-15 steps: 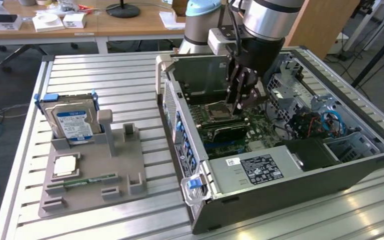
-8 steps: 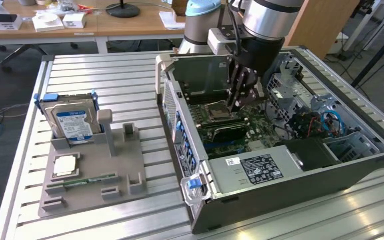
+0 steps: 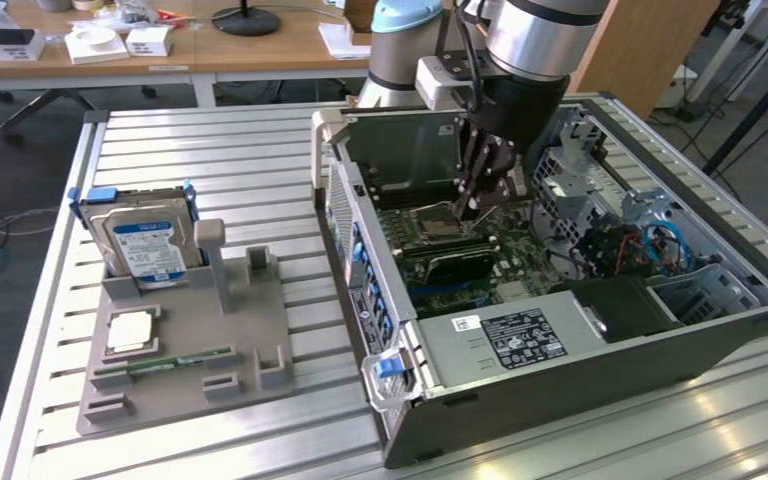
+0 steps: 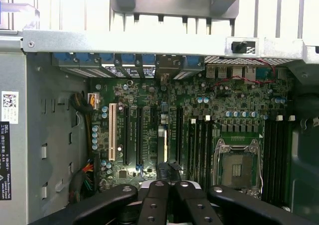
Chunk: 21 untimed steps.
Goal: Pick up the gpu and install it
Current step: 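Press down on the gpu until it lock into place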
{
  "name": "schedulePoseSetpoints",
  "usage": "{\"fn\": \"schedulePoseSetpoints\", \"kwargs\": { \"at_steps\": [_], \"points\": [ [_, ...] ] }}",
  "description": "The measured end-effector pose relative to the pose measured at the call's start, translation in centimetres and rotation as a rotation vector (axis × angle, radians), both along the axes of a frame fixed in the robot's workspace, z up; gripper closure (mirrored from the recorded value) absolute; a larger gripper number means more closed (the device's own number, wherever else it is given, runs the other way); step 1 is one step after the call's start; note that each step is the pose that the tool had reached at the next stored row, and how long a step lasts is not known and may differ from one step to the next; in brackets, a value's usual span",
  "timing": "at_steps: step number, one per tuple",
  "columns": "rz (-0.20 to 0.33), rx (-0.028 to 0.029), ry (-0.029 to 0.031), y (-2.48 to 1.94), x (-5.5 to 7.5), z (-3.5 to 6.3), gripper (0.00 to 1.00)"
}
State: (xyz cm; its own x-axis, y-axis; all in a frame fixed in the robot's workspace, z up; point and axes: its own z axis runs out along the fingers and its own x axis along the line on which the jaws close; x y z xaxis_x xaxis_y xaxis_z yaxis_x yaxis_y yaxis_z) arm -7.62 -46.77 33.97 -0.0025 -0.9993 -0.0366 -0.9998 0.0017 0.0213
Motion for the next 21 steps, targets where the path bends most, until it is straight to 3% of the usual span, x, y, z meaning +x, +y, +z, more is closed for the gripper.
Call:
{"fn": "schedulePoseSetpoints", "kwargs": {
  "at_steps": [6,21],
  "points": [
    [0.000,0.0002,0.0000,0.00,0.0,-0.13,0.90],
    [-0.002,0.0001,0.0001,-0.02,0.0,-2.83,0.90]
  ]
}}
